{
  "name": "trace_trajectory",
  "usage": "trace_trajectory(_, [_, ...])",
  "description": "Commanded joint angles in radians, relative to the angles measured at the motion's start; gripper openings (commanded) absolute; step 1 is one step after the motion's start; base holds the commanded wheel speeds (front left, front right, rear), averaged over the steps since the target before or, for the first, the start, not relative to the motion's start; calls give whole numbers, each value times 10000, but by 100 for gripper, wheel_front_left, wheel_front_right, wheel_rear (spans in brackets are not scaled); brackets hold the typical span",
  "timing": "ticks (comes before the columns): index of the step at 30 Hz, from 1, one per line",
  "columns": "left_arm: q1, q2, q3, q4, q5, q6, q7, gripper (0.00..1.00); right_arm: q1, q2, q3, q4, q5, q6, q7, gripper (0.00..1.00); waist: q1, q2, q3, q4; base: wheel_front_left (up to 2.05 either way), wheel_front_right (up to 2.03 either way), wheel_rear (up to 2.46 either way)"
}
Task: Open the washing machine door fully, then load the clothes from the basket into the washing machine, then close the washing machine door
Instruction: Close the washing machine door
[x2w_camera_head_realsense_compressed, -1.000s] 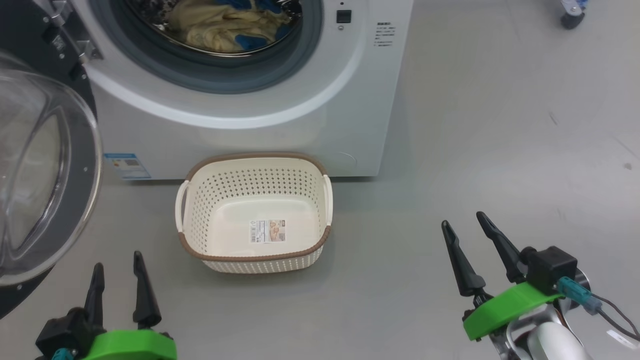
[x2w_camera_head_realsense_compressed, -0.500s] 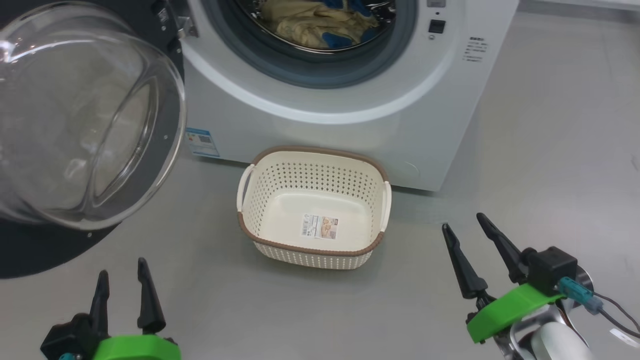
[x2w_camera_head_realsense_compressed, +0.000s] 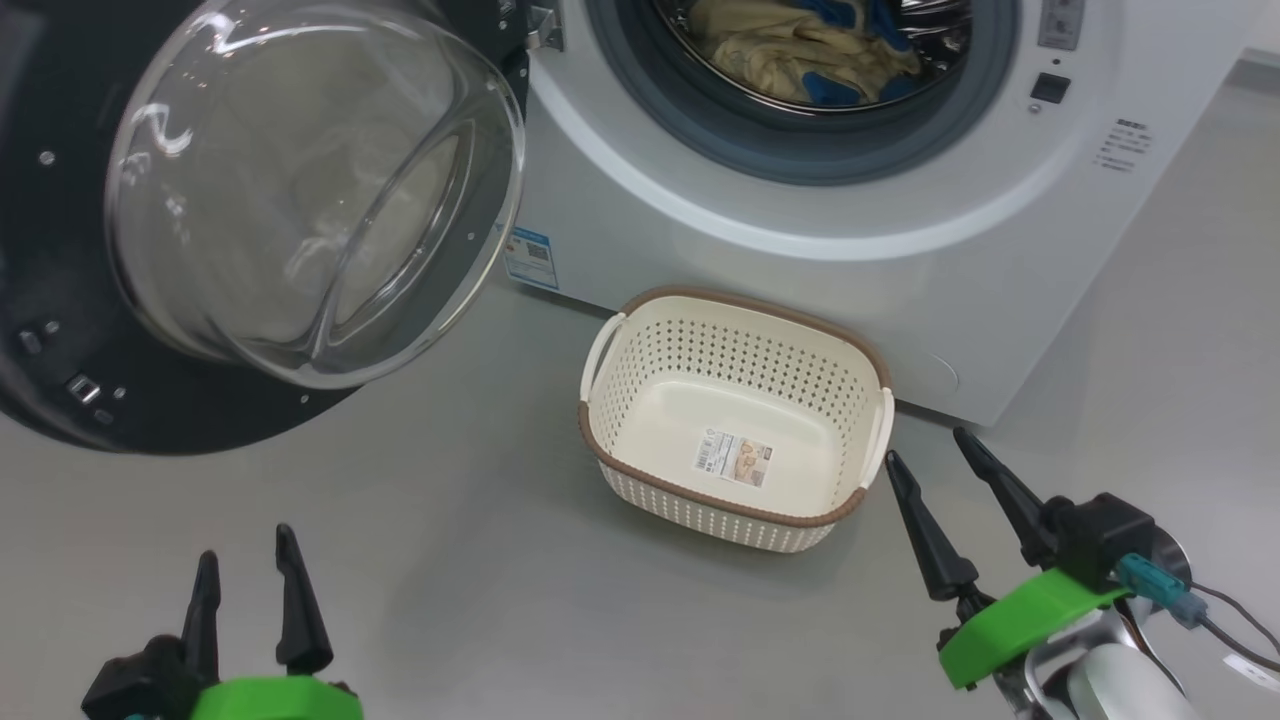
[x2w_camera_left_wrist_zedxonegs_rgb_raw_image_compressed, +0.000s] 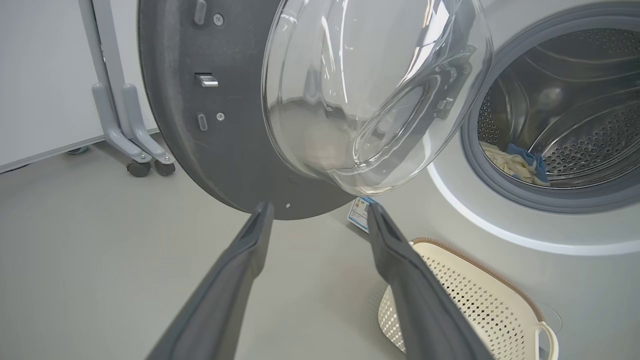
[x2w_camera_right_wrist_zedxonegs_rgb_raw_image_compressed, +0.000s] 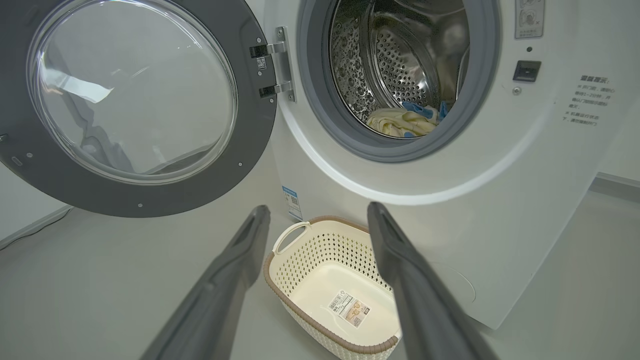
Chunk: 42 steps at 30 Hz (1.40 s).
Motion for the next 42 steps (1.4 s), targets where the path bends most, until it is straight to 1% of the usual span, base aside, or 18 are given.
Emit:
trace_trajectory(1, [-96, 97, 288, -391, -47, 74, -109, 100, -415, -154, 211, -268, -49, 37, -67, 100, 0, 0, -36, 237, 0, 0, 0])
trace_trajectory(7, [-8, 97, 300, -401, -152, 123, -109, 100, -431, -212, 327, -228, -40, 37, -67, 100, 0, 0, -97, 688, 0, 0, 0])
trace_trajectory(14, [83, 97, 236, -466, -254, 202, -109, 100, -435, -246, 369, -208, -39, 37, -67, 100, 0, 0, -131, 1007, 0, 0, 0])
trace_trajectory(26, [119, 97, 318, -490, -312, 210, -109, 100, -429, -238, 402, -218, -51, 37, -67, 100, 0, 0, -95, 1162, 0, 0, 0])
trace_trajectory(30, [142, 97, 381, -484, -433, 284, -109, 100, -440, -230, 417, -217, -56, 37, -67, 100, 0, 0, -79, 1155, 0, 0, 0])
trace_trajectory(31, [148, 97, 394, -449, -532, 290, -109, 69, -444, -232, 434, -217, -51, 37, -67, 100, 0, 0, -74, 1145, 0, 0, 0])
trace_trajectory(32, [153, 97, 438, -423, -625, 319, -109, 31, -450, -233, 450, -214, -43, 37, -67, 100, 0, 0, -71, 1133, 0, 0, 0])
trace_trajectory(33, [158, 97, 525, -429, -781, 374, -109, 0, -455, -232, 458, -210, -34, 37, -67, 100, 0, 0, -73, 1119, 0, 0, 0])
trace_trajectory(35, [175, 97, 830, -425, -1138, 436, -109, 0, -463, -222, 459, -205, -20, 37, -67, 100, 0, 0, -69, 1084, 0, 0, 0])
trace_trajectory(37, [168, 97, 1267, -376, -1496, 387, -109, 0, -464, -214, 452, -208, -15, 37, -67, 100, 0, 0, -55, 1048, 0, 0, 0])
trace_trajectory(40, [112, 97, 2091, -296, -1962, 225, -109, 0, -457, -193, 432, -214, -19, 37, -67, 100, 0, 0, -25, 982, 0, 0, 0])
trace_trajectory(42, [27, 97, 2751, -154, -2246, 23, -109, 0, -451, -187, 415, -220, -19, 37, -67, 100, 0, 0, -10, 943, 0, 0, 0])
